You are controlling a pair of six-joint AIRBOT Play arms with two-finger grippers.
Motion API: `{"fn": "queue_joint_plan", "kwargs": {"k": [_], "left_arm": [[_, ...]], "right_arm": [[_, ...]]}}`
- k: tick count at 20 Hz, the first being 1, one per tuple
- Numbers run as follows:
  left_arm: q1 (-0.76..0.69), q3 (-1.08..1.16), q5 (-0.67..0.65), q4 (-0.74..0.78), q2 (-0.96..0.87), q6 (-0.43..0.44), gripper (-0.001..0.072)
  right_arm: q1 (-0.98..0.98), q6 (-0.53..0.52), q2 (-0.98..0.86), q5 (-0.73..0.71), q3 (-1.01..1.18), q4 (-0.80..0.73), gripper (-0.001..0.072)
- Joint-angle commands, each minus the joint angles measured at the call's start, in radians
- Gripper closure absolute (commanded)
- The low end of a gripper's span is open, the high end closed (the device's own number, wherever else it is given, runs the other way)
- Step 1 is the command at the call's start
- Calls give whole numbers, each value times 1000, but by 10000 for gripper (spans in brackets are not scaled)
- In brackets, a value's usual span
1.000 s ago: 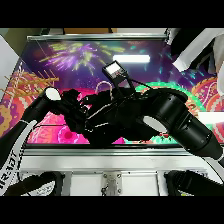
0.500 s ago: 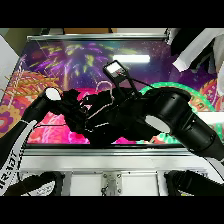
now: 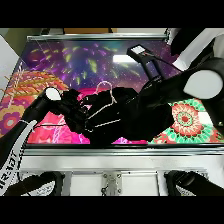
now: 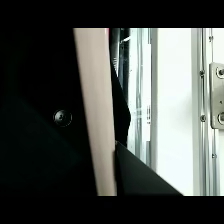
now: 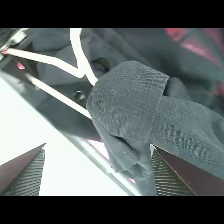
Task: Fold the clothes and pants, and hang the long-sleeved shirts on hangers.
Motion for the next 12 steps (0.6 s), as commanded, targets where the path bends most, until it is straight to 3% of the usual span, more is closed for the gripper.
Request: {"fn": "queue_joint_plan", "kwargs": {"k": [1, 4, 7, 12], "left_arm": [[0, 0, -1, 0, 0, 0, 688], [0, 0, 0, 0, 0, 0, 688], [0, 0, -13, 0, 0, 0, 688], [0, 0, -12, 0, 0, 0, 688]], "right_arm": [[-165, -210, 0, 28, 7, 249, 1], [-227, -206, 0, 21, 6, 267, 1], [-322, -442, 0, 40, -2, 368, 1], [-733, -856, 0, 238, -177, 775, 0]]}}
